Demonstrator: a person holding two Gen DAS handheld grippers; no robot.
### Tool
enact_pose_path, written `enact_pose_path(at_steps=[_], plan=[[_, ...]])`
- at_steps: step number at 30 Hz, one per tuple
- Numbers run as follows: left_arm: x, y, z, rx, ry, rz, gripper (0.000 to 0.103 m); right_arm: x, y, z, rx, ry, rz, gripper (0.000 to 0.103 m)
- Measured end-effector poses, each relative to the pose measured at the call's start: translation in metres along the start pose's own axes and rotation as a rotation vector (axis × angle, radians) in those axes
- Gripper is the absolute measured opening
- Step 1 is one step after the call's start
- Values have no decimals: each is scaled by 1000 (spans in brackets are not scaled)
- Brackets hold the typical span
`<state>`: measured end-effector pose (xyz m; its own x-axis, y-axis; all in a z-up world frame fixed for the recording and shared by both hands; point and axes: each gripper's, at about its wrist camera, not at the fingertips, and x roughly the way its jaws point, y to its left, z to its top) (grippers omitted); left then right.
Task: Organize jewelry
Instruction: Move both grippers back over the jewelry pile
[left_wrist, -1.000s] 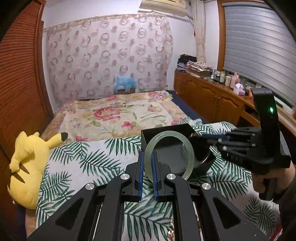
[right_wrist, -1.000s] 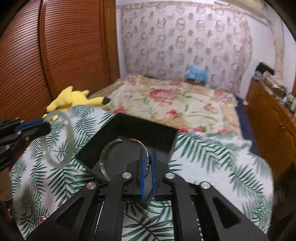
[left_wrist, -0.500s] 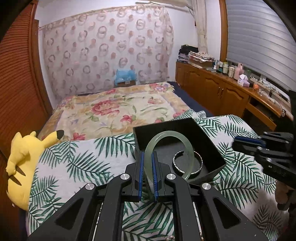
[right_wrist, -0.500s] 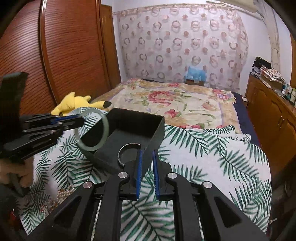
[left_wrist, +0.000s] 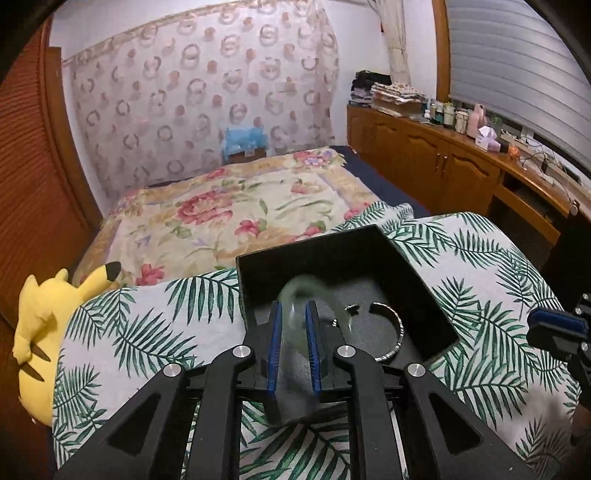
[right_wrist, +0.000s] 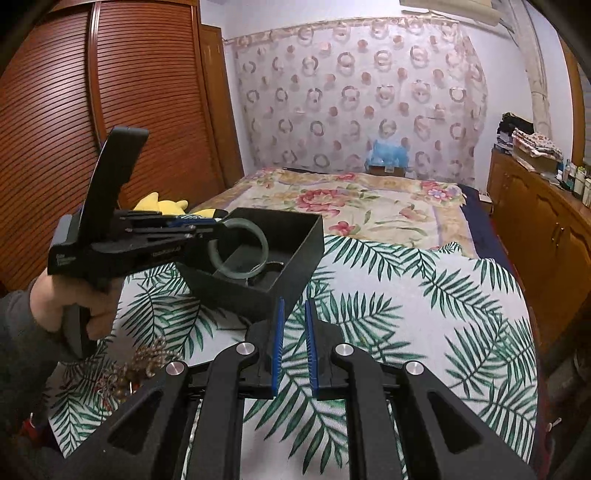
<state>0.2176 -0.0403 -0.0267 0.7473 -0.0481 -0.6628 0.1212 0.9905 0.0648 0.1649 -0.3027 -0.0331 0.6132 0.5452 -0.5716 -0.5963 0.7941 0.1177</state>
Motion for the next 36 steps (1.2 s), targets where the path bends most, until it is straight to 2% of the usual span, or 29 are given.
enact_pose_path(at_steps=[9, 17, 19, 21, 31, 34, 36], plan=[[-40, 3, -33, -2, -27, -54, 26, -21, 25, -30, 5, 2, -12, 13], [-73, 7, -75, 3, -14, -88, 27, -32, 54, -55, -22, 18, -2, 13], [-79, 11, -86, -6, -5, -93, 28, -34, 59, -59, -21, 19, 8, 21], [-84, 13, -98, -20, 7, -94, 29, -35, 63, -63, -23, 23, 10, 25], [-101, 29, -144, -85, 46, -104, 36, -26, 76, -80, -46, 96, 17, 25], [-106, 30, -152, -90, 46, -100, 45, -27, 85, -83, -56, 108, 39, 25], [-111, 28, -156, -83, 39, -94, 55, -26, 93, -85, -73, 121, 54, 25]])
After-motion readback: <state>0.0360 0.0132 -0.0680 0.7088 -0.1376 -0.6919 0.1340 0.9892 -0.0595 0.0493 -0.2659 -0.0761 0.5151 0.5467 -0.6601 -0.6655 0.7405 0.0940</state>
